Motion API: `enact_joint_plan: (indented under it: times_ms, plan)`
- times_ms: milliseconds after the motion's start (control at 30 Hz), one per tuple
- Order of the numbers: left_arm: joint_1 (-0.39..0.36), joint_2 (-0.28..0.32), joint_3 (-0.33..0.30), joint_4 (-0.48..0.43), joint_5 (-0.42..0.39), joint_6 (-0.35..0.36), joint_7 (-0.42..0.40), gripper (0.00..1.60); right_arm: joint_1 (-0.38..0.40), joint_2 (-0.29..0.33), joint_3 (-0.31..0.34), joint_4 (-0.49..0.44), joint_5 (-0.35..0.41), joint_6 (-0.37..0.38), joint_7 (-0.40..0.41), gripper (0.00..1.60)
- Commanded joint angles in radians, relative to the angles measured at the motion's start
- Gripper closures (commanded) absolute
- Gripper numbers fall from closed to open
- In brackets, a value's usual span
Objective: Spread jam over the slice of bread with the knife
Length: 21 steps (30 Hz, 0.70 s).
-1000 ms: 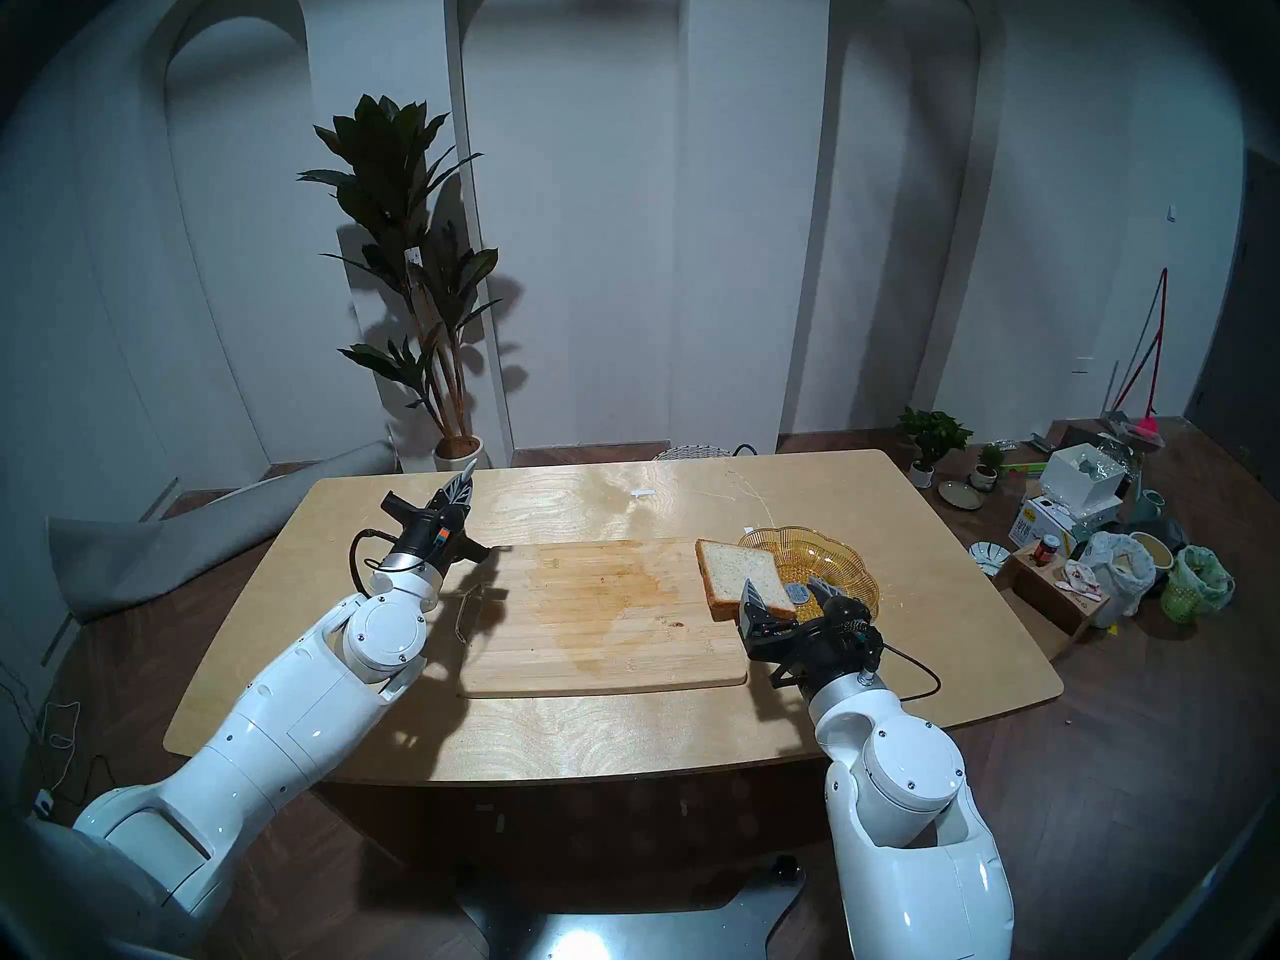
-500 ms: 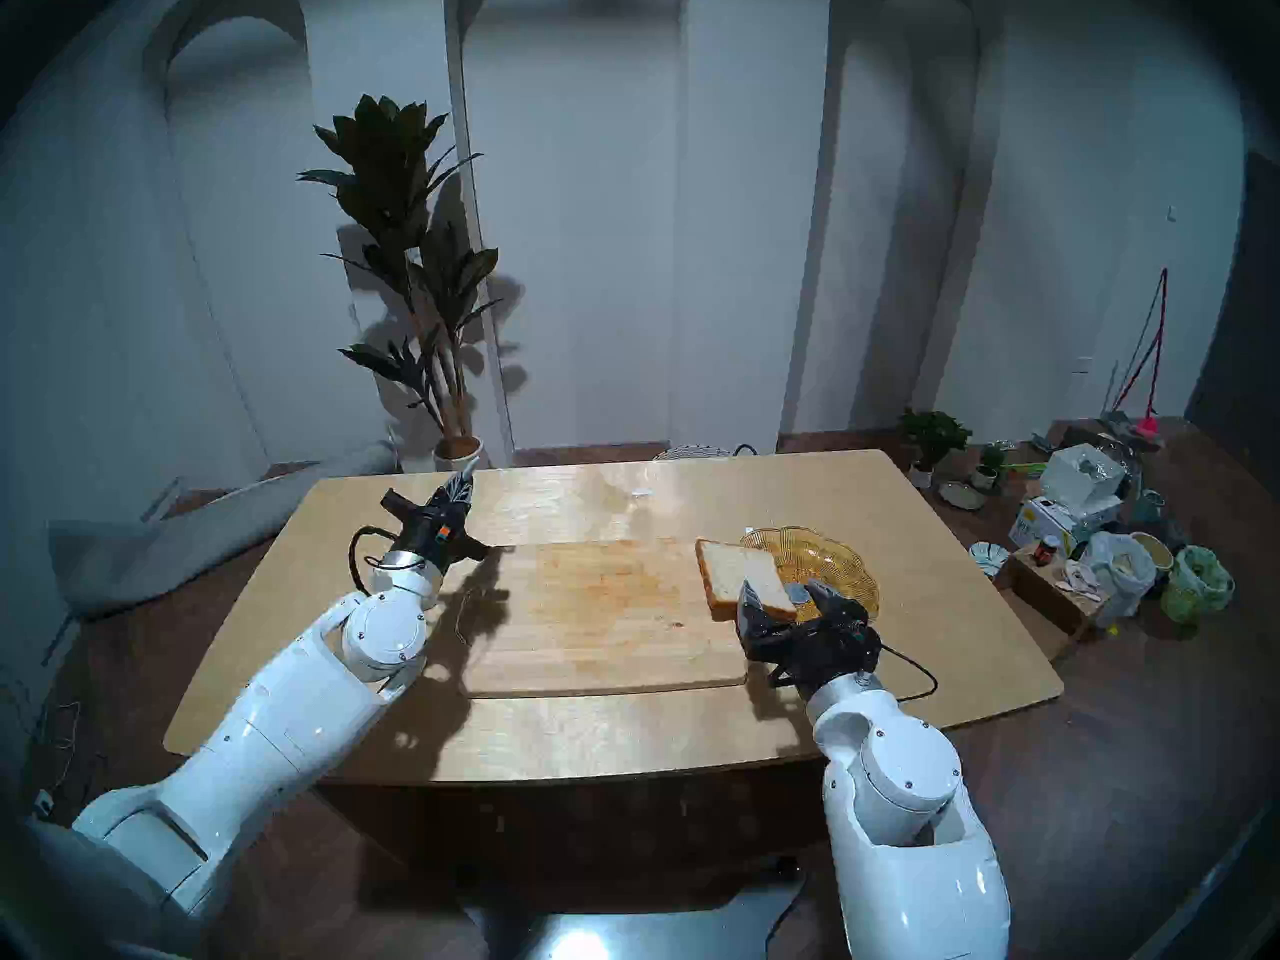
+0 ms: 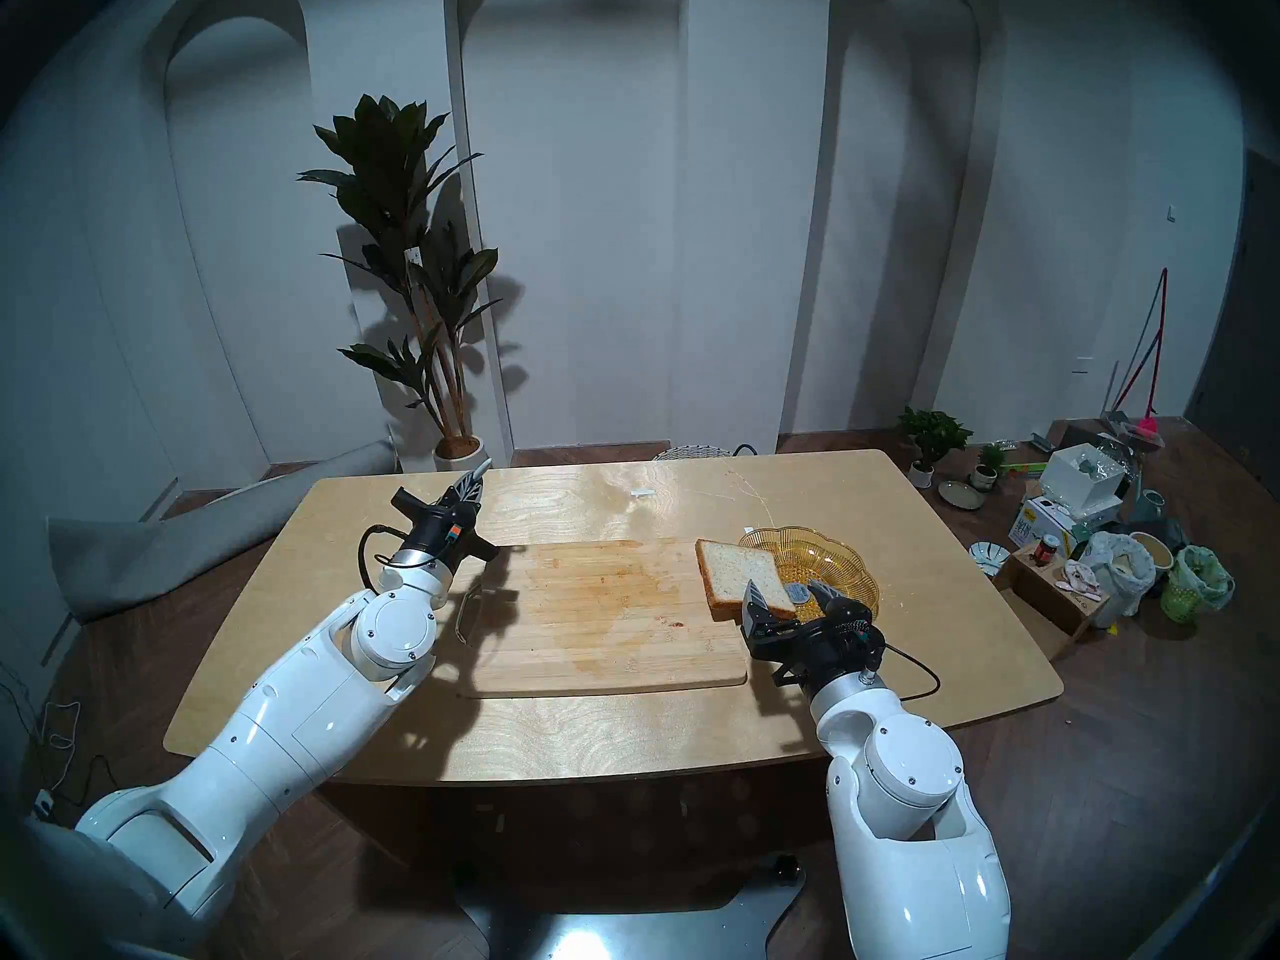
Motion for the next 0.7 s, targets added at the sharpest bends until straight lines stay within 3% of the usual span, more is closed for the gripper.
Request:
enact_joint_plan:
  times_ms: [0,667]
  plan:
    - [-0.033,-0.012,0.002,-0.033,0.01,0.01,-0.001,1.6,0.022,0.008,0.013,-0.001,0.011,-0.016,0.012,0.0]
    - [-0.021,-0.016,0.015,-0.097,0.052,0.082,-0.001,1.6,0.049,0.026,0.048,0.057,0.055,-0.036,0.065,0.0]
